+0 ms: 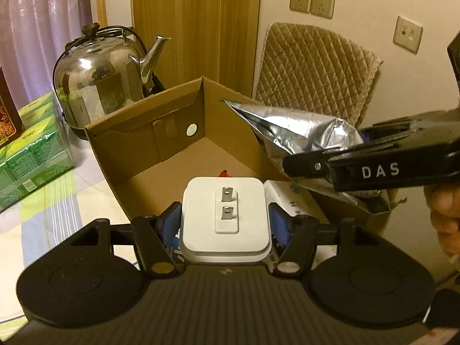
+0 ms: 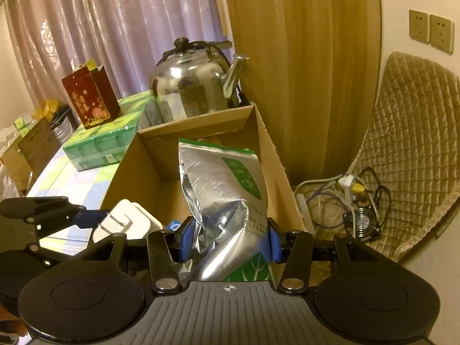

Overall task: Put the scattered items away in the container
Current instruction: 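Lift and carry the plug and foil bag over the cardboard box, then open both tools to drop the plug and foil bag into the box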

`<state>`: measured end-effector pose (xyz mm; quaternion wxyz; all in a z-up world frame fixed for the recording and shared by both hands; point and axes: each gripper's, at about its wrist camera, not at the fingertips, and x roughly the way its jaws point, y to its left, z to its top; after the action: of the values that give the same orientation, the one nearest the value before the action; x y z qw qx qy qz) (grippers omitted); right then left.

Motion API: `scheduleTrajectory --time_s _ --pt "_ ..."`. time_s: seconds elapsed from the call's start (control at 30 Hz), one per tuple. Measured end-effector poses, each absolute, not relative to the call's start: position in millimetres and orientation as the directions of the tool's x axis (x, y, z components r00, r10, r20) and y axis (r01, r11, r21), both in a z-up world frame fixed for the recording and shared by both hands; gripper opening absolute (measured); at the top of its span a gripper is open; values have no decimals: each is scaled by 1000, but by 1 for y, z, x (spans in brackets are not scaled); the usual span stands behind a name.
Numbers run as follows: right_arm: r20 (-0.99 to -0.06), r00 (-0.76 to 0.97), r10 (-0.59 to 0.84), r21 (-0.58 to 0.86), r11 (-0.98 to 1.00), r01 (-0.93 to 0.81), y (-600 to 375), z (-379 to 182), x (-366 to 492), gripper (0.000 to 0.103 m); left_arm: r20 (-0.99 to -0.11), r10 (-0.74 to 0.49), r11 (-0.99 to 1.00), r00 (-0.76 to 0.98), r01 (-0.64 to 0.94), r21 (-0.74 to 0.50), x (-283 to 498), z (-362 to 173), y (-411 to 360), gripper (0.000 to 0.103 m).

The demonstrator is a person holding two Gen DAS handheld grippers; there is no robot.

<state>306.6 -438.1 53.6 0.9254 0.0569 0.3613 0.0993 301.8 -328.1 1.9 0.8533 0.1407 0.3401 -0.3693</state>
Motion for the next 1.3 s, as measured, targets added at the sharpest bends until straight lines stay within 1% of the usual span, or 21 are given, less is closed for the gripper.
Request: scheduleTrajectory --time_s 0.23,0.33,0.43,0.47,0.5,0.53,0.63,0.73,0.77,0.8,0.83,0.93,1.0,1.03,1.2,1.3 --pt "-682 697 222 157 975 -157 -429 43 318 48 -651 -538 692 536 722 23 289 13 -313 63" --pt "-691 688 219 141 975 -169 -423 40 322 48 -623 -550 708 557 706 6 279 24 -298 68" --pt "-704 676 217 123 975 -185 -415 35 327 48 -609 -548 727 574 686 -8 271 32 -283 68" --pt "-708 671 219 119 974 -192 -412 34 328 50 -606 -546 734 578 679 -15 269 34 -277 68" --pt "-707 671 223 121 973 -197 -411 32 329 59 -606 -544 740 580 673 -21 267 36 -272 68" --pt "-700 678 224 121 973 -197 -409 32 328 64 -607 -541 746 582 665 -27 265 38 -268 68" --pt "-680 700 217 118 975 -188 -407 39 322 69 -610 -526 767 593 641 -38 258 40 -255 76" --pt "-659 722 210 120 977 -174 -408 51 306 75 -616 -511 783 600 621 -44 246 40 -245 81" --pt "-650 732 205 124 979 -164 -410 55 299 80 -621 -502 792 602 609 -49 242 40 -242 86" --pt "-639 744 197 130 980 -148 -413 59 289 86 -626 -494 801 604 595 -58 237 40 -237 89" --pt "-629 753 193 137 981 -137 -415 63 279 88 -631 -489 810 602 582 -72 232 40 -233 92" --pt "-612 768 187 157 981 -114 -421 74 247 94 -646 -473 827 599 555 -91 215 40 -226 97" --pt "-612 770 179 169 981 -94 -422 79 224 99 -650 -463 836 603 540 -96 200 42 -223 100" --pt "-614 769 178 174 981 -89 -423 81 213 101 -650 -459 840 606 533 -97 194 43 -222 102" --pt "-657 730 188 165 981 -105 -418 88 163 101 -655 -429 869 622 483 -111 157 51 -218 102" --pt "-667 723 181 149 983 -109 -416 95 133 101 -658 -416 880 628 459 -119 136 57 -216 102"
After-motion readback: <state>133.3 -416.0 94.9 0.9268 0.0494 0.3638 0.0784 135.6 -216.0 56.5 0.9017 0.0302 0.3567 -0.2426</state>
